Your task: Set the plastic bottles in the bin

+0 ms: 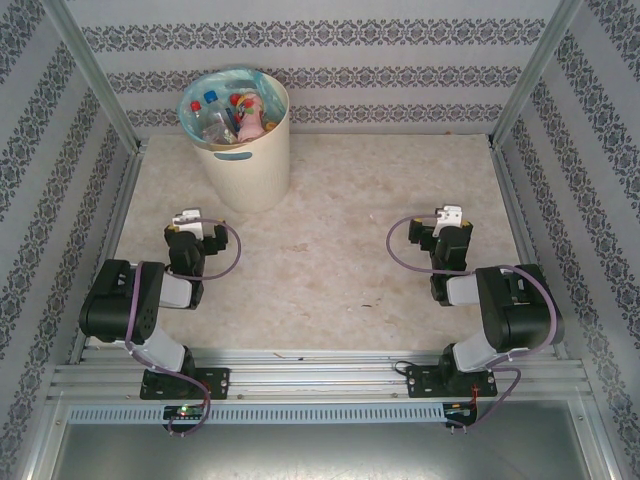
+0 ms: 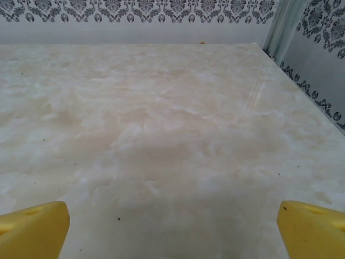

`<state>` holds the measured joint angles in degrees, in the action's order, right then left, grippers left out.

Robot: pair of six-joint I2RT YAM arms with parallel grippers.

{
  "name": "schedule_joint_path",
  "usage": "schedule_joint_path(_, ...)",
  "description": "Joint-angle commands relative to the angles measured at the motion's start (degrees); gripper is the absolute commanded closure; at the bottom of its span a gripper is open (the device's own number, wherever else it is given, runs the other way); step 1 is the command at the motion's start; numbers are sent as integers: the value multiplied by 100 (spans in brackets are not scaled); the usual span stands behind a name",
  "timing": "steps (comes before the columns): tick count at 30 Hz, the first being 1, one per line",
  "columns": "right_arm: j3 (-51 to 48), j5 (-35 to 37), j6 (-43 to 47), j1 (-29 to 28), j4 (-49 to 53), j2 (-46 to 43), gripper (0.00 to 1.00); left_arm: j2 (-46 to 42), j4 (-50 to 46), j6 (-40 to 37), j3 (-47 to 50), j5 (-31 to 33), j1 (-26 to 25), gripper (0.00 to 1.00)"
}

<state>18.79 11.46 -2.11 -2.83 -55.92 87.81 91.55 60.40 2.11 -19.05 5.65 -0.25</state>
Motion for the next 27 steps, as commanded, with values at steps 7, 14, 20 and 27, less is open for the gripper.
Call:
schedule_joint_path(7, 55, 185, -113, 3, -7, -58, 2, -75, -705, -226, -323, -733, 69, 0)
schedule_joint_path(14, 55, 212, -91, -21, -7, -53, 2, -76, -713, -255, -325, -877, 72, 0)
schedule_joint_path(20, 55, 216, -87, -25, -5, -49, 2, -72, -752, -240, -345, -873, 69, 0)
schedule_joint_path(27, 55, 216, -88, -25, 2, -48, 2, -68, -719, -221, -333, -729, 77, 0)
